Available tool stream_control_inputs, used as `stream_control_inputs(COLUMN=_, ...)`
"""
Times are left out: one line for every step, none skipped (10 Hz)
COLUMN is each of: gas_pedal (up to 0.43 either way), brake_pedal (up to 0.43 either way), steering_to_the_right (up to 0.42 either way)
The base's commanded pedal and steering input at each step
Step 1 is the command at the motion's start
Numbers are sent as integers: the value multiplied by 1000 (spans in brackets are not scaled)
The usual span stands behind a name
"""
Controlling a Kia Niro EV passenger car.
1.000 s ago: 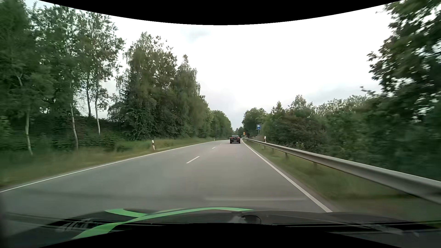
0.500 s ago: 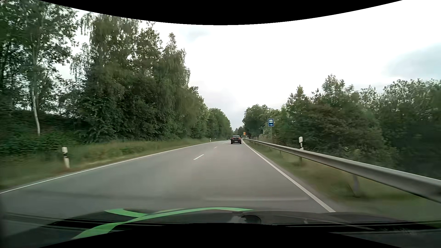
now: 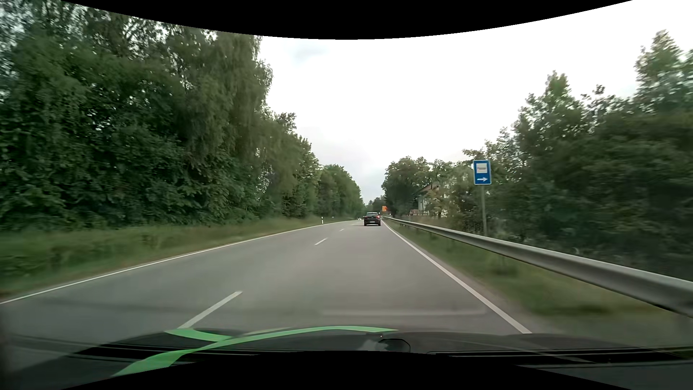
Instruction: Follow the waypoints while adhering to traffic rules and regulations
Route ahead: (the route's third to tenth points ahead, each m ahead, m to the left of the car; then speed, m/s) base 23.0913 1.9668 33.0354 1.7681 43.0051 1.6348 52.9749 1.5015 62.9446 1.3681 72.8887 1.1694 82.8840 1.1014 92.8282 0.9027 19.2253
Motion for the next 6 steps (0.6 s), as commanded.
stream_control_inputs(gas_pedal=0, brake_pedal=201, steering_to_the_right=2)
stream_control_inputs(gas_pedal=0, brake_pedal=201, steering_to_the_right=1)
stream_control_inputs(gas_pedal=0, brake_pedal=201, steering_to_the_right=1)
stream_control_inputs(gas_pedal=0, brake_pedal=189, steering_to_the_right=2)
stream_control_inputs(gas_pedal=0, brake_pedal=177, steering_to_the_right=2)
stream_control_inputs(gas_pedal=0, brake_pedal=171, steering_to_the_right=2)
